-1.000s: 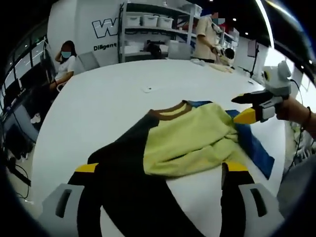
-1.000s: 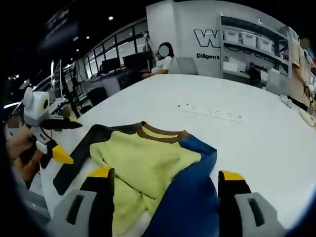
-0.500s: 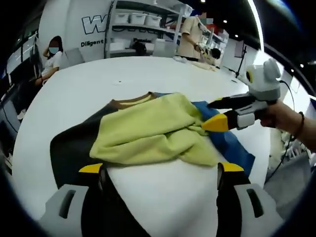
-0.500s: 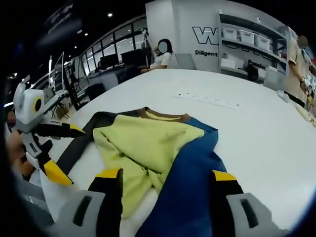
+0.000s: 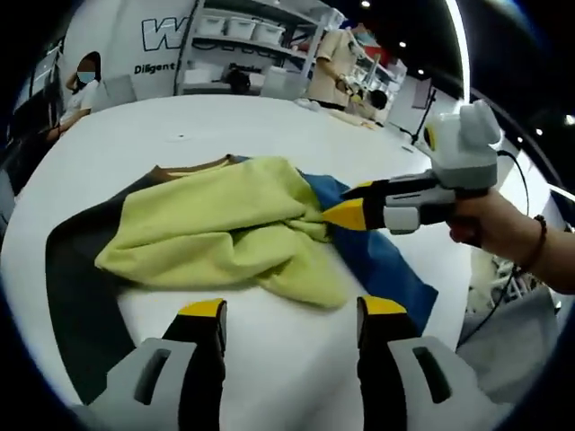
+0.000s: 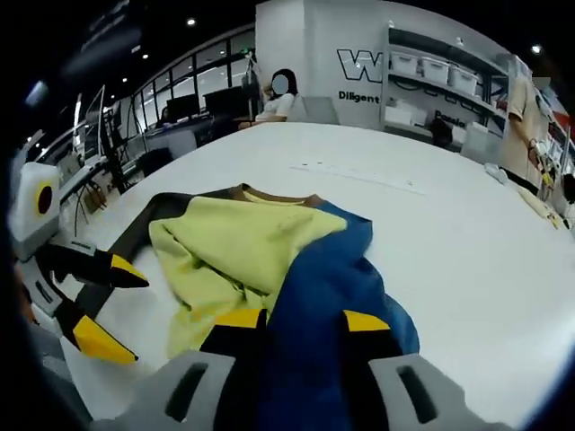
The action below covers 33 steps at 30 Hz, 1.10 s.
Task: Fold the garment on the visible template until the final outline fits inside the template.
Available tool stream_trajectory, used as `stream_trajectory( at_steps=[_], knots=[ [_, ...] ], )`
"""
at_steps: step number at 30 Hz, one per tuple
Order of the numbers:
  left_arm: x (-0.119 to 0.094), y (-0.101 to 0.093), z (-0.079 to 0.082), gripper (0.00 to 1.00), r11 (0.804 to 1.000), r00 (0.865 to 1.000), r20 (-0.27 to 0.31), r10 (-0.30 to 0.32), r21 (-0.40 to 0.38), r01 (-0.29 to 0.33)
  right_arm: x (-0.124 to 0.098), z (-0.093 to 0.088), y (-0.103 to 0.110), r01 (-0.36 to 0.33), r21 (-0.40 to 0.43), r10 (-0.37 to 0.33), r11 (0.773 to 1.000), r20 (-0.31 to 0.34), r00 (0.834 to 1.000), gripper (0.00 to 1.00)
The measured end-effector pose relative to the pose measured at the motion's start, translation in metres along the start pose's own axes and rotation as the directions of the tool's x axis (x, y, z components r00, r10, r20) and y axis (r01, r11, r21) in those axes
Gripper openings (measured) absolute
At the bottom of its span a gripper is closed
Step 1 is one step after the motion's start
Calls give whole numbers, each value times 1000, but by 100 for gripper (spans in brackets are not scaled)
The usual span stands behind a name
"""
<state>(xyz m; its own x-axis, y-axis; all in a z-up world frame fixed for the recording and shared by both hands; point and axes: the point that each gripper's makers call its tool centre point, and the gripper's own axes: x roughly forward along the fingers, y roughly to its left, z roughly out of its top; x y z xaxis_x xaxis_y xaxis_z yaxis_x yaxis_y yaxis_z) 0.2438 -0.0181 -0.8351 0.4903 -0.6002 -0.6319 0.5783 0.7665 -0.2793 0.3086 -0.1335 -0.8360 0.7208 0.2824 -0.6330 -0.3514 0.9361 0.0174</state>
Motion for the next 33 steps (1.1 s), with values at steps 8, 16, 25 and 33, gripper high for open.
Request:
stream_trajectory(
  at_steps=[8,16,25,33],
  knots=[
    [17,-20,-11,40,998,997,-41,-59,-35,57,1,-3,-7,21,21,-21,1000,-11,1000,7],
    [32,-31,-10,30,994,995,-49,-82,-73,78,-3,-1,-6,28,-42,-28,999,-9,1000,0],
    [38,-24,-14,2,999,997,-69,-42,-20,41,-9,5,-9,34,-56,-34,998,7,999,0],
    [28,-22,-13,0,998,996,-73,-50,24,52,-14,7,-13,37,-84,-36,996,16,999,0]
  ],
)
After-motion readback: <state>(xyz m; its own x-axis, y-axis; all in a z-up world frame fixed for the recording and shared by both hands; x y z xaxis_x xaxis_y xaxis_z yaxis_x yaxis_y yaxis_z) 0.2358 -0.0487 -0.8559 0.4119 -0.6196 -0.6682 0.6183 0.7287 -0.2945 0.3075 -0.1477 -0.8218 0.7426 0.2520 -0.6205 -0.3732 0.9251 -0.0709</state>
